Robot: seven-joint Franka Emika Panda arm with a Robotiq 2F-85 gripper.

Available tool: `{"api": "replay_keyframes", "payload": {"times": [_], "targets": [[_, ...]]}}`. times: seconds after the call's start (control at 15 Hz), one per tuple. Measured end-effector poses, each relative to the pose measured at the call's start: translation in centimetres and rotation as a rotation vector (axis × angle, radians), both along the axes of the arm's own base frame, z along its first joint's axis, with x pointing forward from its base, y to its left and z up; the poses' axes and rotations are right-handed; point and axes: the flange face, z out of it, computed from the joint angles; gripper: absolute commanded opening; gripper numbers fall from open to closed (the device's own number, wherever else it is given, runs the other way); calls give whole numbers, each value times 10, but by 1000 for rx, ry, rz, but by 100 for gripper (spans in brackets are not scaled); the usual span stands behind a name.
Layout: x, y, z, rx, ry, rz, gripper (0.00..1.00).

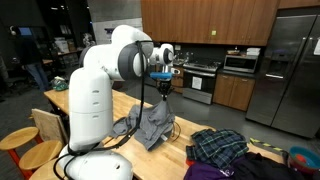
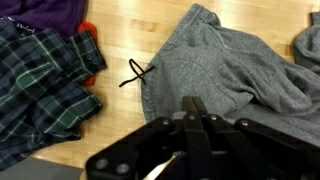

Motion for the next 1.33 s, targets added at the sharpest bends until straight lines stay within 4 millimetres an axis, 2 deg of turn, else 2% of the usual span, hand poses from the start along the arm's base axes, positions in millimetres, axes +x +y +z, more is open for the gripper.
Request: {"api": "replay_keyframes", "payload": {"times": [0.27,0.47,0.53,0.67,1.0,1.13,1.33], "targets": [[19,-24,31,-12,-65,-39,0],[35,-36,44,-22,-108,-57,0],[41,-37,46,-23,-119,-60,27],[51,-38,47,-25,-135,-66,32],[66,-35,42,-43,-146,-59,64],[67,-25,35,-56,-137,-40,77],[62,5,18,-74,-103,15,98]]}}
